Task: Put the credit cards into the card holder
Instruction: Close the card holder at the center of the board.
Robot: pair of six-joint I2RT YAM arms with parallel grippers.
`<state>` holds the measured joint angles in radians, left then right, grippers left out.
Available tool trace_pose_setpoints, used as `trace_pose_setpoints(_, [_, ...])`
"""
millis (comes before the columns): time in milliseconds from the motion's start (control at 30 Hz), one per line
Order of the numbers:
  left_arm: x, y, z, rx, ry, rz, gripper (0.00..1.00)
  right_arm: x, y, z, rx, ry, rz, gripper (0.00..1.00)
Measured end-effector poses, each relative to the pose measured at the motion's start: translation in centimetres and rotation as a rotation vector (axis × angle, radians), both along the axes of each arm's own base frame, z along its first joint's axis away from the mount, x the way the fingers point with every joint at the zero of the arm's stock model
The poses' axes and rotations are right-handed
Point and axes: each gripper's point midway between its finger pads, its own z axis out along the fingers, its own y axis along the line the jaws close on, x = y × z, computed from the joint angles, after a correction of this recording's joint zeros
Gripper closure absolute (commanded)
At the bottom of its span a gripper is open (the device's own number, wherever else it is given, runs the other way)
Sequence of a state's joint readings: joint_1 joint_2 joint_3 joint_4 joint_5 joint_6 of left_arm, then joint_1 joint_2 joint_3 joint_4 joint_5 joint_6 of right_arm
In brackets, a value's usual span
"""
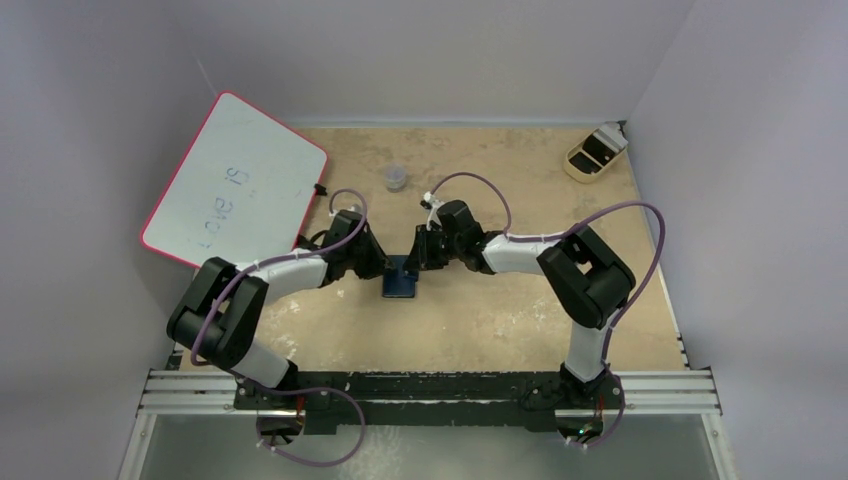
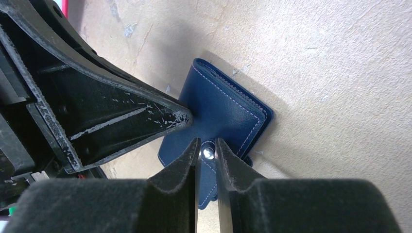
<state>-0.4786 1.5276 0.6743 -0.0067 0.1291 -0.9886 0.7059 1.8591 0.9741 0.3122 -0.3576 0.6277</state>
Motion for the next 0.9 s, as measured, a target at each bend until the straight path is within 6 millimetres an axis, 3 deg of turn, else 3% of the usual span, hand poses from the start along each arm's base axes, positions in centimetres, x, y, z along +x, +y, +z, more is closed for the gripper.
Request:
trace_pose_setpoints(267, [-0.3,-0.3,0.3,-0.024,0.007,-0.002,0.80,-0.2,-0.3,0.1,-0.030,0.010,0.011,0.78])
trace_pose_setpoints(533, [-1.4,0.7,1.6,0.017,0.024,-0.014,0.70,0.2,-0.6,2.0,-0.030,-0.033,-0.004,0.75])
trace_pose_setpoints(900, [-2.1,2.4,0.9,0.123,0.036,-0.031,0.66,-0.7,-1.2,0.7,-0.034,-0.003,-0.014,0.77])
